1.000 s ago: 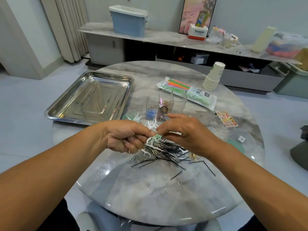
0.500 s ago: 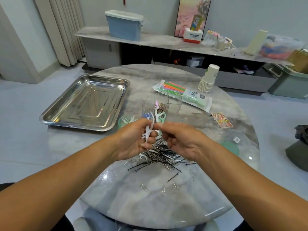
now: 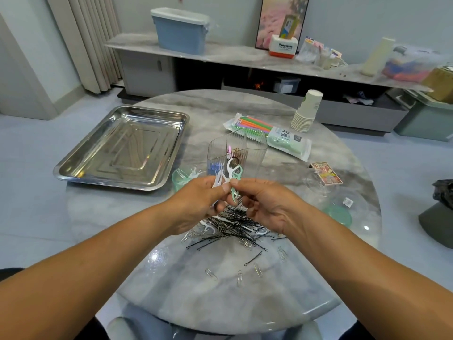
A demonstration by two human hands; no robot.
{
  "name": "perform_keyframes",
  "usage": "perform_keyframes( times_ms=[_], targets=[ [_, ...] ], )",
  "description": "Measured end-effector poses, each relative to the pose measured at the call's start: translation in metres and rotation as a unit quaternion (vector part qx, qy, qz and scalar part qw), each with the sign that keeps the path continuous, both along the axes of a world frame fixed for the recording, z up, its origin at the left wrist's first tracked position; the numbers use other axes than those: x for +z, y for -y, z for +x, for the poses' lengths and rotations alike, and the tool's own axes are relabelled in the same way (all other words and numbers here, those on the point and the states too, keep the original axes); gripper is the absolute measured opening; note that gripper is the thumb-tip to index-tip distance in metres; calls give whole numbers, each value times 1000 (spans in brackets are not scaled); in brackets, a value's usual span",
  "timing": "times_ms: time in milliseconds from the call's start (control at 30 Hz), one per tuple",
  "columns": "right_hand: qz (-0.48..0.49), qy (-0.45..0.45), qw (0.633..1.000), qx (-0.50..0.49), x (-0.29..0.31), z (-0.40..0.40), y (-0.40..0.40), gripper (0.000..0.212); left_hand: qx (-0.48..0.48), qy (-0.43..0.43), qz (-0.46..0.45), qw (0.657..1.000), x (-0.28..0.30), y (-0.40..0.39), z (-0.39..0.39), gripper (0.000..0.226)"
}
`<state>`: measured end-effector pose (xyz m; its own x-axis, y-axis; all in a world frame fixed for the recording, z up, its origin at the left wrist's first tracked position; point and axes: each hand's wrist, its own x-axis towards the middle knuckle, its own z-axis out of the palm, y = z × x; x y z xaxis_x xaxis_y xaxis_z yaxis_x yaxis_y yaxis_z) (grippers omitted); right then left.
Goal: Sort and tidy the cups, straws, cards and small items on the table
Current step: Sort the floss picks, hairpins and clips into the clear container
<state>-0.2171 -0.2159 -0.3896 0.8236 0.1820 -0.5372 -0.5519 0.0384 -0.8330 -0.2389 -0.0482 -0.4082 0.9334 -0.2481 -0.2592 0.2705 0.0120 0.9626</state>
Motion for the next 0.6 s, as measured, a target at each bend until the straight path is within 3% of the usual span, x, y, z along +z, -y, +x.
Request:
perform_keyframes(
  times_ms=[133, 367, 500, 600],
  targets=[
    [34, -1, 999, 1, 1, -1, 2, 24, -40, 63, 68, 995, -2, -2, -2, 16],
    [66, 19, 997, 22, 3, -4, 4, 12, -120, 90, 51, 987, 2, -2, -6, 26],
    [53, 38, 998, 11, 6, -1, 7, 10, -137, 62, 47, 988, 1, -2, -6, 17],
    [61, 52, 996, -45, 14, 12, 18, 14, -89, -34, -54, 994, 1, 2, -6, 26]
  ],
)
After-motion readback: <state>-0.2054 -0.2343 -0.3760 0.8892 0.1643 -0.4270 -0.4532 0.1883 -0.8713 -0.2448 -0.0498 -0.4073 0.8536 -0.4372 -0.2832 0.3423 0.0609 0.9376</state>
